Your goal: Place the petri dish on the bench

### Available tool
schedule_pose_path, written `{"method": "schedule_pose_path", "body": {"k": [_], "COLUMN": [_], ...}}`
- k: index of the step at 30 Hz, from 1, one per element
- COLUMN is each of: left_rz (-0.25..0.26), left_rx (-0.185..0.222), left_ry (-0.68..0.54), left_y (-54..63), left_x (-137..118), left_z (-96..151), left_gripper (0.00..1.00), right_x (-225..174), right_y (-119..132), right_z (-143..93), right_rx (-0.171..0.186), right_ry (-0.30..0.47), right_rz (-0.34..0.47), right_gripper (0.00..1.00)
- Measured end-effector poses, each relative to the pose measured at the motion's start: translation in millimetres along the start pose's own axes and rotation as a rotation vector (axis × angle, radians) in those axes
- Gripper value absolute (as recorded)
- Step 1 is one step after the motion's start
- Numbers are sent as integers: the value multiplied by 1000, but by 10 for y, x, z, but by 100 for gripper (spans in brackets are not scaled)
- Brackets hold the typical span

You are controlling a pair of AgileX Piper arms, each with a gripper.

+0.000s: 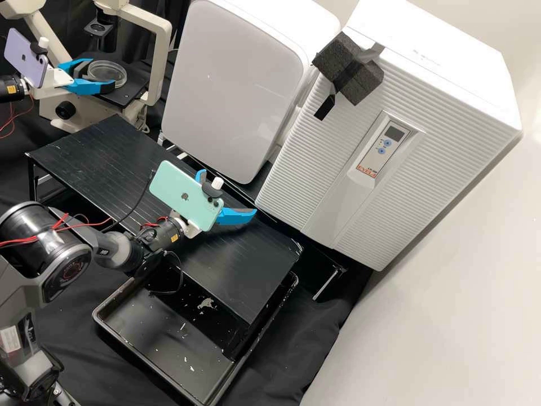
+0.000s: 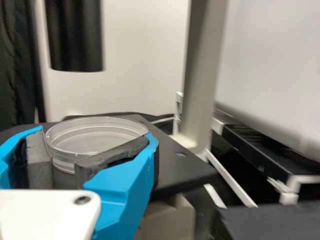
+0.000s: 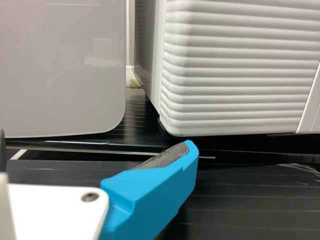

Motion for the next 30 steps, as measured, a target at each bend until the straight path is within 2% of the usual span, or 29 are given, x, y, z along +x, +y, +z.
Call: {"method": "schedule_pose_path", "body": {"k": [2,8,13,20,26,30], "left_rz": [-11,-45,-34,-28,-42,-33], "left_rx": [16,20,7,-7,-33,-39], "left_ry": [-27,-74,-83,-84,-80,-107], "left_y": [3,13,83,116,95,133], "left_x": [-51,-142,-184,-203,-253,-324], "left_z": [74,209,254,267,271,369], "left_gripper": [0,0,0,0,0,0], "right_x": [0,0,0,0,0,0], "right_y": [0,0,0,0,0,0], "right_z": [0,0,0,0,0,0], "right_rx": [0,0,0,0,0,0], "right_ry": [0,0,0,0,0,0], "right_rz": [0,0,0,0,0,0], "right_gripper": [100,100,100,100,100,100]}}
